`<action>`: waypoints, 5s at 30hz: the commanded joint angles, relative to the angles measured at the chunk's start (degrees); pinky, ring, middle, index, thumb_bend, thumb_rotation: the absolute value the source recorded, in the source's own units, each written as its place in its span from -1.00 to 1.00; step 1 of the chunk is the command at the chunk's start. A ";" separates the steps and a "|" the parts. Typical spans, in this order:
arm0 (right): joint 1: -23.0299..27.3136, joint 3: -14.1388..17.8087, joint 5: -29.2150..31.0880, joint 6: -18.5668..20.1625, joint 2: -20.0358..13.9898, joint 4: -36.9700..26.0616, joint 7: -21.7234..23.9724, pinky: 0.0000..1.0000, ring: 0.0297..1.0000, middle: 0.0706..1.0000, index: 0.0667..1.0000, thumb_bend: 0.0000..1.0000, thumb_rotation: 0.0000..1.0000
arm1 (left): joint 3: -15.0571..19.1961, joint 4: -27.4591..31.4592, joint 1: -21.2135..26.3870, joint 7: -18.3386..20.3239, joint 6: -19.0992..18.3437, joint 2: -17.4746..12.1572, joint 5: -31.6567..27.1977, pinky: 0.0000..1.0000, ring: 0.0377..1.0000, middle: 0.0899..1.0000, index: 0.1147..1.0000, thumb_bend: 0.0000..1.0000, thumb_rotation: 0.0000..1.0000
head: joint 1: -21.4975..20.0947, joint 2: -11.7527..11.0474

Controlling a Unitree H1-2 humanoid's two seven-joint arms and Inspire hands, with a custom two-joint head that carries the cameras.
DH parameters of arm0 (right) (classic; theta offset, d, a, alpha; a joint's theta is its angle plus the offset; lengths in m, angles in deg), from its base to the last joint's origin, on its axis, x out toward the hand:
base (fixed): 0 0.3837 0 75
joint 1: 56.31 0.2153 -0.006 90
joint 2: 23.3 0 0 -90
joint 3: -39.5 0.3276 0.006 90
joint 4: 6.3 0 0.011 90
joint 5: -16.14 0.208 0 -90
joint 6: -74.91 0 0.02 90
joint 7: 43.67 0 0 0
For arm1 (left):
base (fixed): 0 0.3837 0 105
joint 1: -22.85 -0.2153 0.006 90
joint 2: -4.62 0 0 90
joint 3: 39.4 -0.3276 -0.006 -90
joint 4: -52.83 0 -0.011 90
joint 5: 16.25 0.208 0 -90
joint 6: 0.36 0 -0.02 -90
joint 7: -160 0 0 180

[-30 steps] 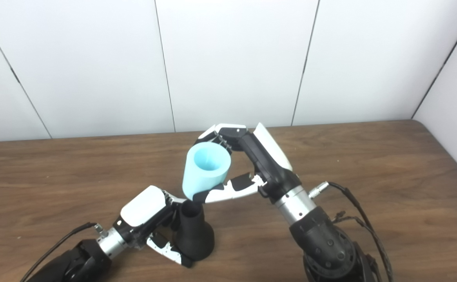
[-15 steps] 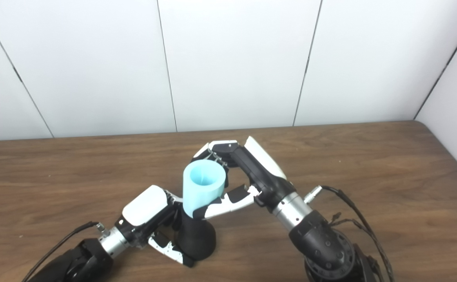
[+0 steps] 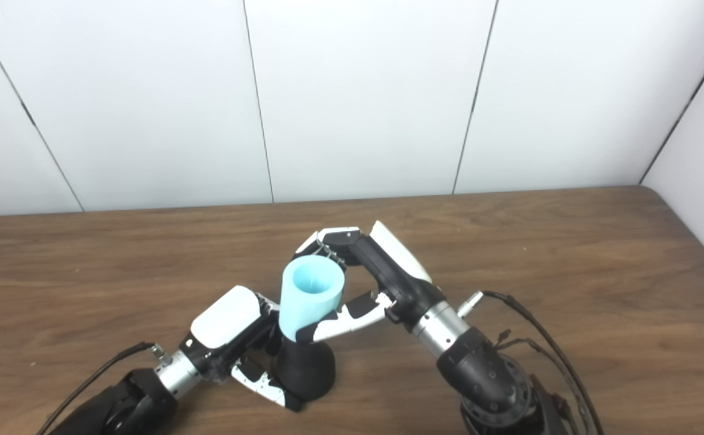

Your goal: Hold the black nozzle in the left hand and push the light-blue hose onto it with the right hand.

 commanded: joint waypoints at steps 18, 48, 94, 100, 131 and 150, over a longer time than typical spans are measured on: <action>1.35 -1.96 -2.36 -6.18 0.13 2.51 -0.51 -0.46 -0.27 -0.13 0.01 0.02 -1.00 | -1.83 -1.97 -4.77 2.74 -0.45 1.90 1.17 -0.71 -0.66 -0.16 -0.18 0.05 -1.00 | -0.12 0.15; 2.26 -1.06 -6.91 2.60 -3.68 -1.35 3.61 -0.44 -0.27 -0.14 0.01 0.02 -1.00 | -1.45 -1.52 -4.99 3.04 -0.45 2.01 1.85 -0.71 -0.66 -0.16 -0.18 0.05 -1.00 | -0.37 0.48; -2.52 6.23 -3.62 -7.10 -1.49 -6.26 -4.57 0.76 1.00 1.00 1.00 1.00 0.73 | -1.67 -1.80 -4.94 3.18 -0.46 2.02 2.02 -0.68 -0.62 -0.32 -0.14 0.03 -1.00 | -0.56 0.50; -3.49 5.12 -8.07 -10.16 -4.14 -10.73 -3.32 0.91 1.00 0.98 0.97 0.93 1.00 | -1.83 -2.48 -4.68 3.54 -0.44 2.00 1.12 -0.68 -0.63 -0.31 -0.15 0.03 -1.00 | -0.70 0.41; -4.69 -1.02 -36.75 -17.35 -6.09 -9.69 2.56 1.00 1.00 0.97 0.87 0.85 0.99 | -1.68 -2.59 -4.70 3.12 -0.43 2.26 1.76 -0.69 -0.63 -0.21 -0.17 0.04 -1.00 | -0.31 0.42; -6.80 -3.78 -37.36 -17.44 -7.27 -10.11 5.28 0.81 1.00 0.87 0.80 0.85 0.87 | -1.38 -2.36 -4.81 4.04 -0.44 2.14 1.19 -0.69 -0.63 -0.34 -0.14 0.03 -1.00 | -0.49 0.50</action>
